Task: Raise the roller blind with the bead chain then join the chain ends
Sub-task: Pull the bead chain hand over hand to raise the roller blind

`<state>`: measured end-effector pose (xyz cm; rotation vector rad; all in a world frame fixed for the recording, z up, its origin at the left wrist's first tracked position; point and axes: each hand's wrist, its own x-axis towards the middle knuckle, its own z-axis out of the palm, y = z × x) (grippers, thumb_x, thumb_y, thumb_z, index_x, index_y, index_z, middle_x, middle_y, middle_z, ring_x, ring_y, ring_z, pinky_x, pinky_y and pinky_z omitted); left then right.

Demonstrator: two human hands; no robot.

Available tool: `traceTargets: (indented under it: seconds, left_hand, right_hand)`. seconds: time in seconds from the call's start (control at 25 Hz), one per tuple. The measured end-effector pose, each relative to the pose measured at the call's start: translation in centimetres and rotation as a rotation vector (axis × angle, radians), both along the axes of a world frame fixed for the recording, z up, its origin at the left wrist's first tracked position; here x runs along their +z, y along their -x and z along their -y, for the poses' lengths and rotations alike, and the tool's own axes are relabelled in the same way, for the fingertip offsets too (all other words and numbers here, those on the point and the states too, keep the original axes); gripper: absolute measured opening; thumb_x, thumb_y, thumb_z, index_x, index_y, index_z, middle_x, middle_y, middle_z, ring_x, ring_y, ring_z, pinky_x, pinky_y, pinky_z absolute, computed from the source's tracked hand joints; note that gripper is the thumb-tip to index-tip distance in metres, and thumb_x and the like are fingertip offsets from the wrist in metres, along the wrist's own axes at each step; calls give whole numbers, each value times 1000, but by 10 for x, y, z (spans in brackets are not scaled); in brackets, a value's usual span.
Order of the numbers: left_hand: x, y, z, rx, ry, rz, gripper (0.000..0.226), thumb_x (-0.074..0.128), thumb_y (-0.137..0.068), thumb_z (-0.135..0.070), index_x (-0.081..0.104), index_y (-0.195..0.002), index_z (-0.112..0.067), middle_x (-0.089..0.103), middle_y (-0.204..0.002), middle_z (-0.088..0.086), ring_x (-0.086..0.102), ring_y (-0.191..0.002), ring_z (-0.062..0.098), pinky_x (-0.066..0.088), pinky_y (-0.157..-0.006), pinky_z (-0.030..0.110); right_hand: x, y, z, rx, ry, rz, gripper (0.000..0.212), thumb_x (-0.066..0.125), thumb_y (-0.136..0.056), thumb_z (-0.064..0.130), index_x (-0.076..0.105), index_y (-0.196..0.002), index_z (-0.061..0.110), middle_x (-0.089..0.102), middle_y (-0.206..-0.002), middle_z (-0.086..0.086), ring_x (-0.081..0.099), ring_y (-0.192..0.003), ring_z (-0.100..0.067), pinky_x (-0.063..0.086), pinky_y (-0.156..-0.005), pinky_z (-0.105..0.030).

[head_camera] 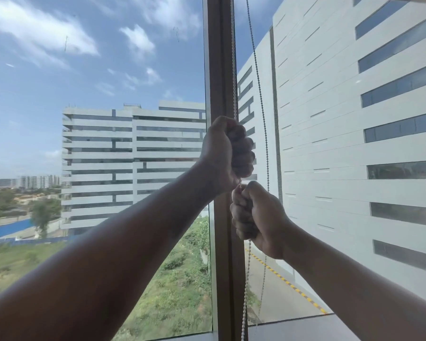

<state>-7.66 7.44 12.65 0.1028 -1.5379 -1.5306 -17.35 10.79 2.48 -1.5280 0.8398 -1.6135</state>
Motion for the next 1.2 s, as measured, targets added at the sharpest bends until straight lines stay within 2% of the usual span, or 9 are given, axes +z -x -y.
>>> traceTargets:
  seconds: [0.28, 0.44, 0.6, 0.68, 0.8, 0.88, 1.0, 1.08, 1.2]
  left_hand:
    - [-79, 1, 28, 33, -52, 49, 28, 34, -87, -22, 11, -72, -26, 15, -49, -6, 7, -40, 12, 13, -40, 16]
    - [-111, 1, 33, 62, -86, 53, 30, 34, -89, -23, 16, -66, -26, 15, -48, -6, 8, -39, 11, 14, -39, 15]
    - [-113, -4, 32, 46, -42, 65, 31, 34, -88, -23, 22, -59, -25, 16, -49, -5, 8, -41, 12, 15, -41, 17]
    - [-111, -5, 32, 38, -6, 99, 34, 32, -90, -25, 27, -56, -25, 18, -48, -7, 11, -40, 12, 18, -40, 15]
    - [-109, -4, 32, 6, -40, 123, 30, 35, -89, -27, 13, -69, -25, 16, -50, -7, 7, -43, 12, 14, -40, 15]
    - [-109, -2, 31, -15, -42, 143, 32, 36, -90, -30, 12, -71, -25, 17, -50, -7, 7, -43, 12, 10, -41, 17]
    - [-108, -1, 28, -3, -16, 170, 34, 37, -92, -34, 13, -70, -25, 18, -49, -7, 5, -45, 13, 7, -43, 20]
    - [-108, -4, 28, 21, 1, 185, 32, 36, -91, -32, 15, -68, -25, 17, -49, -6, 5, -46, 13, 7, -44, 21]
    - [-107, -10, 27, 27, 30, 198, 30, 34, -92, -31, 14, -70, -25, 17, -51, -6, 5, -47, 13, 11, -41, 17]
  right_hand:
    - [-64, -2, 13, -21, -226, -65, 34, 33, -94, 19, 35, -59, 22, 27, -52, -2, 15, -46, -16, 10, -49, -32]
    - [-80, 6, 12, -51, -324, -242, 32, 37, -97, 20, 56, -73, 13, 63, -66, -10, 51, -57, -23, 37, -60, -35]
    - [-34, 22, 13, -258, -69, -276, 26, 41, -97, 15, 67, -97, 12, 72, -94, -7, 62, -88, -21, 44, -95, -49]
    - [14, 30, 12, -235, 27, -110, 36, 36, -93, 10, 70, -105, 12, 74, -97, -7, 64, -91, -22, 43, -94, -48]
    - [76, 25, 9, -100, 30, -4, 40, 34, -93, 18, 70, -111, 12, 80, -101, -11, 72, -92, -29, 48, -91, -47]
    - [94, 8, 10, -1, -15, 37, 40, 34, -93, 18, 70, -109, 10, 80, -92, -11, 74, -78, -27, 53, -83, -43]
    - [94, -13, 15, 38, -10, 216, 30, 35, -90, 12, 64, -88, 13, 56, -60, -1, 42, -44, -14, 35, -50, -23]
    - [90, -16, 18, 23, 33, 273, 28, 34, -89, 10, 55, -73, 20, 31, -54, 5, 19, -42, -11, 13, -47, -22]
    - [88, -16, 17, 72, 65, 295, 32, 32, -90, 10, 48, -66, 22, 20, -53, 7, 11, -40, -10, 6, -48, -22]
